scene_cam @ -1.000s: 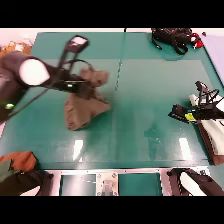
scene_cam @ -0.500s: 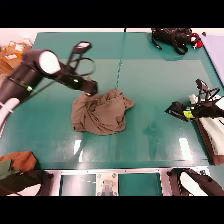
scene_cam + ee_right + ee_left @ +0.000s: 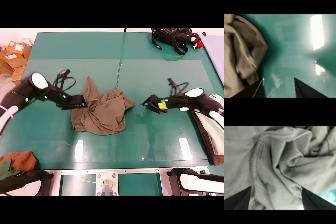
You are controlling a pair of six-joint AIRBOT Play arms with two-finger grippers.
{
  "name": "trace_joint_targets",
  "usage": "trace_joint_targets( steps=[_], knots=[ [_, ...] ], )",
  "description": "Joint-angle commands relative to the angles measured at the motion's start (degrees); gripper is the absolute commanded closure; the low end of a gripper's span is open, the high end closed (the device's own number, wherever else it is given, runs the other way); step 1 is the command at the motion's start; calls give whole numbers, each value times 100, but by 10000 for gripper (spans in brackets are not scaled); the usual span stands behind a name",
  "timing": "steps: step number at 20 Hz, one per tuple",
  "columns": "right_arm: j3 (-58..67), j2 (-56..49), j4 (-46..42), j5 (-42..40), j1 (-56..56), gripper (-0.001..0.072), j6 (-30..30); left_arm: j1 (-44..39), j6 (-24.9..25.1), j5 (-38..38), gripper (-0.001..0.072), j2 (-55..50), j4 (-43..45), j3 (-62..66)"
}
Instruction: Fold the shirts.
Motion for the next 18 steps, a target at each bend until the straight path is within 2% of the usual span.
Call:
trace_joint_targets(
  steps=[1,2,4,6,7,10,11,12,14,18],
  knots=[
    [826,-1093,457,-59,597,268,-297,48,413,1067,-13,-4,-1049,-813],
    [1060,-1281,457,-59,697,304,-295,48,522,1217,-13,-4,-1224,-916],
    [1419,-1537,468,-59,811,322,-293,46,831,1447,-13,-4,-1659,-1058],
    [1543,-1622,470,-46,813,438,-291,-37,1257,1744,-13,-28,-2149,-1115],
    [1541,-1622,468,-44,809,442,-291,-166,1414,1945,-12,-94,-2347,-1115],
    [1541,-1622,470,13,809,598,-291,-610,1878,2492,-12,-564,-2959,-1099],
    [1541,-1622,470,20,813,676,-291,-678,1993,2507,-9,-737,-3132,-1047],
    [1541,-1622,470,20,811,695,-286,-702,2006,2494,142,-839,-3222,-981],
    [1543,-1609,466,55,748,695,-289,-651,2041,2468,671,-833,-3143,-846],
    [1611,-1408,470,356,330,696,-269,-164,1987,1539,677,-433,-2420,-382]
  ],
)
